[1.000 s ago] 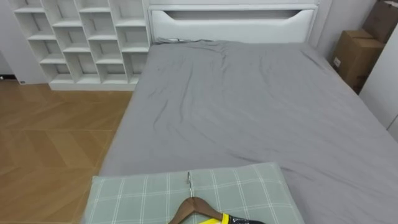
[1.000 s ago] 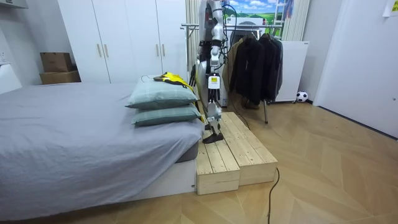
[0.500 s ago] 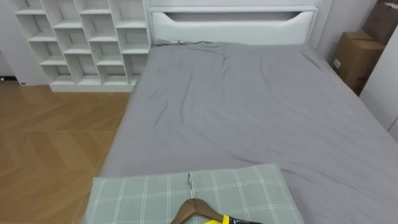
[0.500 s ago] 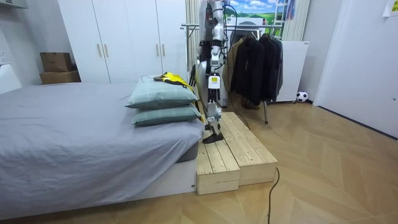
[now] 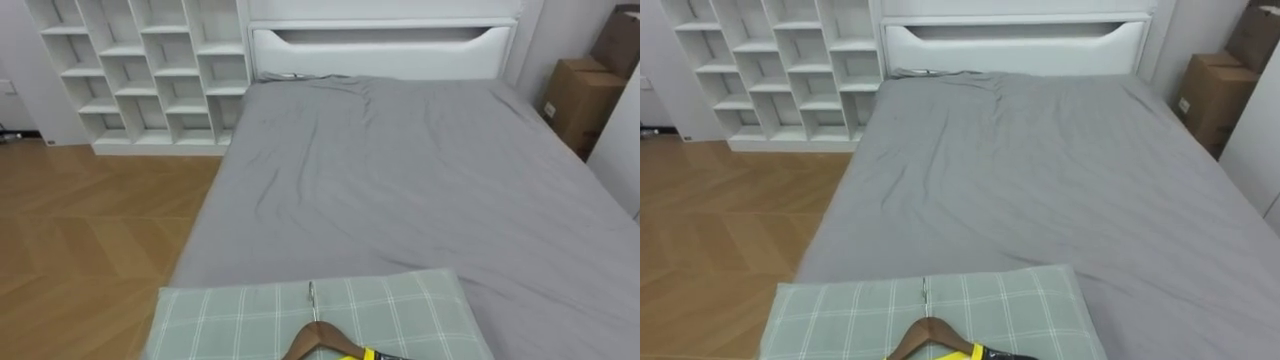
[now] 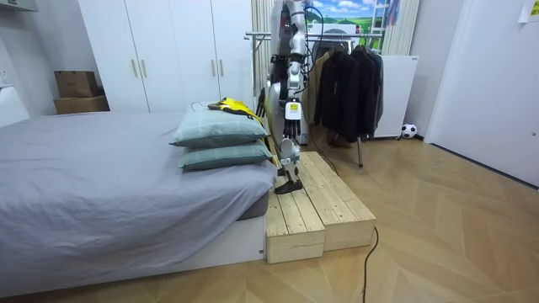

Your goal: Hang clothes

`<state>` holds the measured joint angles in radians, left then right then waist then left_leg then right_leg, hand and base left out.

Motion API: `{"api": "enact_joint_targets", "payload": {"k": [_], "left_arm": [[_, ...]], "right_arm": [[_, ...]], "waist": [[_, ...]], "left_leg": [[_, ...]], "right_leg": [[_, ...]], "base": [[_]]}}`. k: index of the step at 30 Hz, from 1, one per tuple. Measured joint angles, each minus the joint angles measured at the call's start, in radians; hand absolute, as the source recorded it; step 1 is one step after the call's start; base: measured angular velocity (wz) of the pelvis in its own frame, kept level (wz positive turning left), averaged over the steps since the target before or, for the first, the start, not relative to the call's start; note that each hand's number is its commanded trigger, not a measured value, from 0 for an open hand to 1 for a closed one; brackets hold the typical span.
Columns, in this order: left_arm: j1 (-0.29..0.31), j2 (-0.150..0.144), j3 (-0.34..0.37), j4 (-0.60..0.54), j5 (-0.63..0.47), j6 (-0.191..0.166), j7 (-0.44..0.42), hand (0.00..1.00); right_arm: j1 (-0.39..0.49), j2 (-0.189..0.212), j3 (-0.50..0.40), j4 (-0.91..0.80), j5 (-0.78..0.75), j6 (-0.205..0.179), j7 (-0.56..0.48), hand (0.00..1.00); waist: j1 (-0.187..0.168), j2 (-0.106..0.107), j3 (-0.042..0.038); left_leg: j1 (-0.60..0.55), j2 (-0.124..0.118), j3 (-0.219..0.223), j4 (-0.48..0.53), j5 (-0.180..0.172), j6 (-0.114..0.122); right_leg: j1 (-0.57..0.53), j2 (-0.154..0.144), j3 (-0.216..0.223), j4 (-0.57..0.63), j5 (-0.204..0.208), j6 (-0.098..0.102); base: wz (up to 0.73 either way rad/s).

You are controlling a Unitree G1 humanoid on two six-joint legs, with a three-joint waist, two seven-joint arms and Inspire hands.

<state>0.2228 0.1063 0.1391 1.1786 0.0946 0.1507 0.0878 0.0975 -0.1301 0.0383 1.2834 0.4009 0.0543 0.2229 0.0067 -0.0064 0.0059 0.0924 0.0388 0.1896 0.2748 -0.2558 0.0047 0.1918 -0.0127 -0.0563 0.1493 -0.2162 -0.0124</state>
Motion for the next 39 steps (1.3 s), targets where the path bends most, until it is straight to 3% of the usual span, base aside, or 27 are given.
{"api": "enact_joint_targets", "payload": {"k": [6, 11, 15, 21, 30, 35, 37, 39], "left_arm": [[0.014, 0.006, 0.113, -0.028, -0.066, -0.019, 0.093, 0.0], [0.025, 0.01, 0.204, -0.105, -0.087, -0.092, 0.19, 0.0], [0.042, 0.01, 0.229, -0.167, -0.102, -0.138, 0.263, 0.0], [0.04, 0.023, 0.208, -0.198, -0.09, -0.185, 0.348, 0.0], [0.053, 0.034, 0.166, -0.36, -0.008, -0.247, 0.454, 0.0], [0.05, 0.039, 0.131, -0.511, 0.14, -0.277, 0.5, 0.0], [0.032, 0.041, 0.126, -0.547, 0.205, -0.313, 0.529, 0.0], [0.022, 0.042, 0.11, -0.58, 0.227, -0.313, 0.538, 0.0]], "right_arm": [[0.003, -0.01, -0.002, 0.0, 0.007, 0.0, 0.001, 0.0], [0.017, -0.022, -0.025, 0.0, -0.018, -0.015, 0.007, 0.0], [0.023, -0.026, -0.041, 0.0, -0.028, -0.021, 0.006, 0.0], [0.022, -0.032, -0.043, 0.005, -0.052, -0.029, 0.006, 0.0], [0.023, -0.048, -0.038, -0.003, -0.062, -0.047, 0.009, 0.0], [0.023, -0.046, -0.032, -0.002, -0.092, -0.077, 0.009, 0.0], [0.023, -0.048, -0.033, -0.002, -0.096, -0.089, 0.009, 0.0], [0.023, -0.048, -0.033, -0.001, -0.095, -0.09, 0.01, 0.0]], "waist": [[0.002, 0.003, -0.0002], [0.026, 0.003, -0.0009], [0.028, 0.008, -0.0031], [0.024, 0.011, -0.0018], [0.027, 0.012, -0.002], [0.022, 0.008, -0.0059], [0.019, 0.007, -0.0064], [0.013, 0.007, -0.0062]], "left_leg": [[0.005, -0.002, -0.001, -0.003, 0.0, 0.0], [0.008, -0.005, -0.003, -0.008, 0.0, 0.0], [0.008, -0.006, -0.005, -0.008, 0.0, 0.0], [0.008, -0.009, -0.027, -0.003, 0.0, 0.0], [0.005, -0.013, -0.031, -0.007, 0.001, 0.001], [0.003, -0.013, -0.032, -0.006, 0.001, 0.001], [0.007, -0.013, -0.031, -0.007, 0.001, 0.001], [0.007, -0.013, -0.03, -0.007, 0.001, 0.001]], "right_leg": [[0.005, -0.002, -0.003, 0.0, -0.001, 0.0], [0.006, -0.003, -0.003, 0.0, -0.001, 0.0], [0.009, -0.003, -0.006, -0.001, -0.001, 0.0], [0.018, -0.003, -0.029, 0.0, -0.001, 0.0], [0.016, -0.005, -0.029, -0.001, -0.001, 0.001], [0.013, -0.005, -0.031, -0.001, -0.002, 0.002], [0.016, -0.006, -0.031, 0.001, -0.002, 0.002], [0.015, -0.006, -0.03, 0.001, -0.001, 0.002]], "base": [[0.0], [0.0], [0.02], [0.09], [0.0], [0.0], [0.0], [0.0]]}}
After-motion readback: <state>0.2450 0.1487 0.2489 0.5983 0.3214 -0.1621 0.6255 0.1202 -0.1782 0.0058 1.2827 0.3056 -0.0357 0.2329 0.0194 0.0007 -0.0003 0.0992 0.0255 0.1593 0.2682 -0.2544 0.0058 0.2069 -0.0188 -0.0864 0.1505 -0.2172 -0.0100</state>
